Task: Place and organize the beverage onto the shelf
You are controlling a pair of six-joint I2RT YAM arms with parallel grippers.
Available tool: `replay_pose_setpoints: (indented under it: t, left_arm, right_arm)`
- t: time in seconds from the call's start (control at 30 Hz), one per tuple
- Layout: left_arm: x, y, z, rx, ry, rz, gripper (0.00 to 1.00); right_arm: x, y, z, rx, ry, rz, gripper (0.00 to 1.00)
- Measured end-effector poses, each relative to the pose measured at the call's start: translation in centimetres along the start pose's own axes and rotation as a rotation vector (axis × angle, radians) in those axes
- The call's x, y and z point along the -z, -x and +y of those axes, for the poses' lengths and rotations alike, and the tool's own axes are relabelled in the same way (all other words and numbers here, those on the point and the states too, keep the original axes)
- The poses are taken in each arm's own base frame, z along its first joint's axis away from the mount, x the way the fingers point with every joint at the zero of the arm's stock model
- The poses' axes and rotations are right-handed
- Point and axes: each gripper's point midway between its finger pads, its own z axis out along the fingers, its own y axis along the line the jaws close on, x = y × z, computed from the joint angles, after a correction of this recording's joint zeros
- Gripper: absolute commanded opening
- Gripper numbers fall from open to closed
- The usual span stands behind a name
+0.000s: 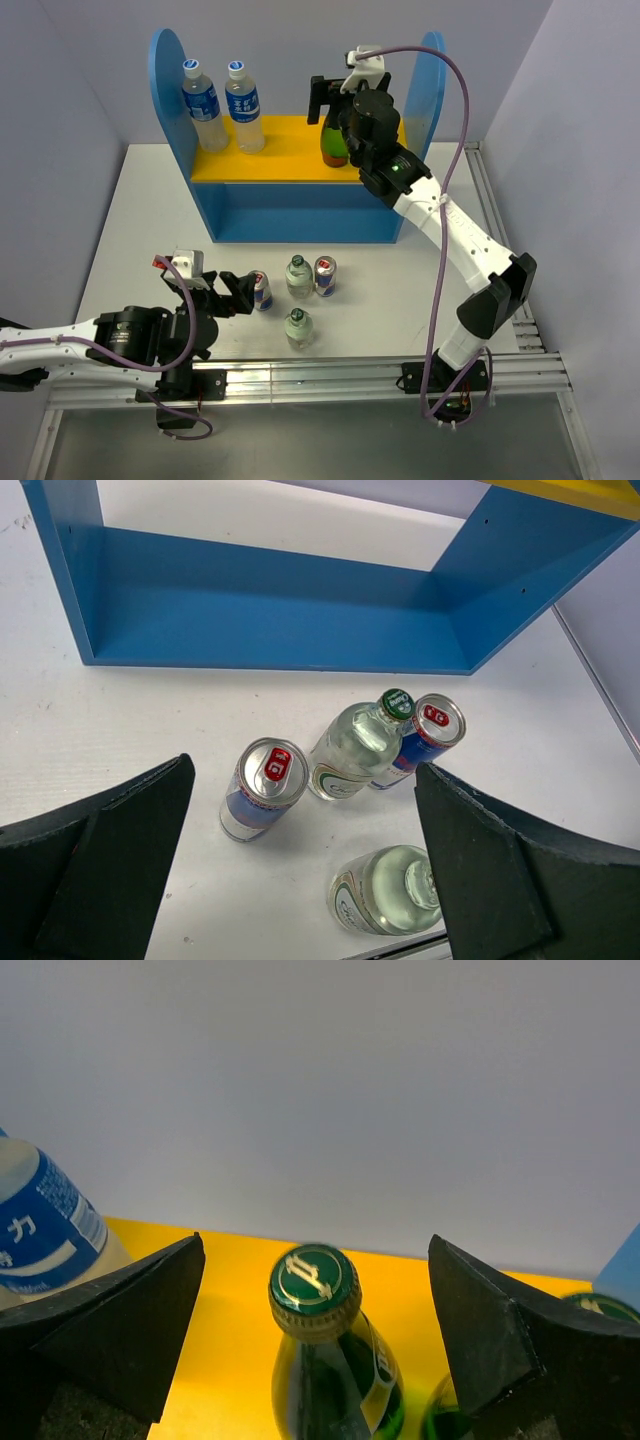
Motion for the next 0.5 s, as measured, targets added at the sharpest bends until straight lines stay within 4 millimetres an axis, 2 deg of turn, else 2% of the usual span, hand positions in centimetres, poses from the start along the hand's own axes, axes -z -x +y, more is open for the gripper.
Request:
replay_pose_setpoints:
  t: [0.17, 0.3, 0.4, 0.5]
  left_arm:
    - [0.0, 0.0, 0.0, 0.0, 0.0, 0.0, 0.99]
    - [0.0, 0.0, 0.0, 0.001, 0.0, -0.001, 0.99]
    - [0.0, 0.1, 0.0, -0.001, -0.001, -0.001, 0.99]
    - [0.0, 0.1, 0.0, -0.008, -0.005, -0.004, 0.99]
  right_arm:
    - [1.8, -0.6, 0.3, 0.005, 0.022, 0.019, 1.0]
    - [3.9, 1.1, 1.2, -0.015, 0.059, -0.008, 1.0]
    - [6.1, 2.1, 1.4, -0.04, 0.079, -0.022, 1.0]
    - [9.2, 1.8, 1.0, -0.061, 0.07, -0.025, 1.0]
